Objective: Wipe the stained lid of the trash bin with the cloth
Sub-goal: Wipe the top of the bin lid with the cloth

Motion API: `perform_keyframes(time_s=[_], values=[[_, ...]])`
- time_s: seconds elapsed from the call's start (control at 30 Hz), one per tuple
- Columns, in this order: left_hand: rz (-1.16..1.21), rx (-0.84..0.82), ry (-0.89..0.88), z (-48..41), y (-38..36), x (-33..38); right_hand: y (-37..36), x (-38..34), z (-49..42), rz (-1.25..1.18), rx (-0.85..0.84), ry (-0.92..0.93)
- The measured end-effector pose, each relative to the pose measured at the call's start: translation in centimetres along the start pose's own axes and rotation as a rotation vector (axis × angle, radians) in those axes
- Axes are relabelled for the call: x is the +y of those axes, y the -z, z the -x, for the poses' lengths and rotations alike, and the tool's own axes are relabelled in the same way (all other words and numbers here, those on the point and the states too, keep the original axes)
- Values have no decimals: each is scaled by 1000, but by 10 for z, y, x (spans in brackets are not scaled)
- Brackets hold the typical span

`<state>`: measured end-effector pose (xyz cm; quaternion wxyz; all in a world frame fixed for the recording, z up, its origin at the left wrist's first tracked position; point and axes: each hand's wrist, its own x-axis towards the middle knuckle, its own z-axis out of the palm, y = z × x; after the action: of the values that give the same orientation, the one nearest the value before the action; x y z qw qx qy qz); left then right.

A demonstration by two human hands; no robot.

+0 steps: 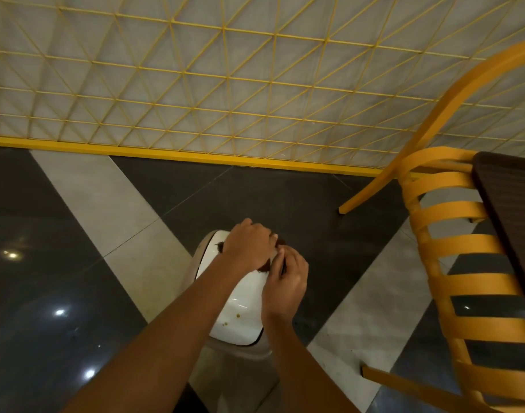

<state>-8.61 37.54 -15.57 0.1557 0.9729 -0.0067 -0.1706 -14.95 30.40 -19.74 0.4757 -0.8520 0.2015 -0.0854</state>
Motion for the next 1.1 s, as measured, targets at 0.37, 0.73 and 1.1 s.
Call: perform_keyframes(time_s=[0.37, 0.73, 1.1], values=[[-187, 96, 92, 8, -2, -8, -2, 2, -1, 9, -10, -2], [112, 328, 251, 24, -8, -47, -4, 4, 0, -11, -18, -28], [368, 489, 288, 46, -26, -54, -5, 5, 0, -4, -14, 7]])
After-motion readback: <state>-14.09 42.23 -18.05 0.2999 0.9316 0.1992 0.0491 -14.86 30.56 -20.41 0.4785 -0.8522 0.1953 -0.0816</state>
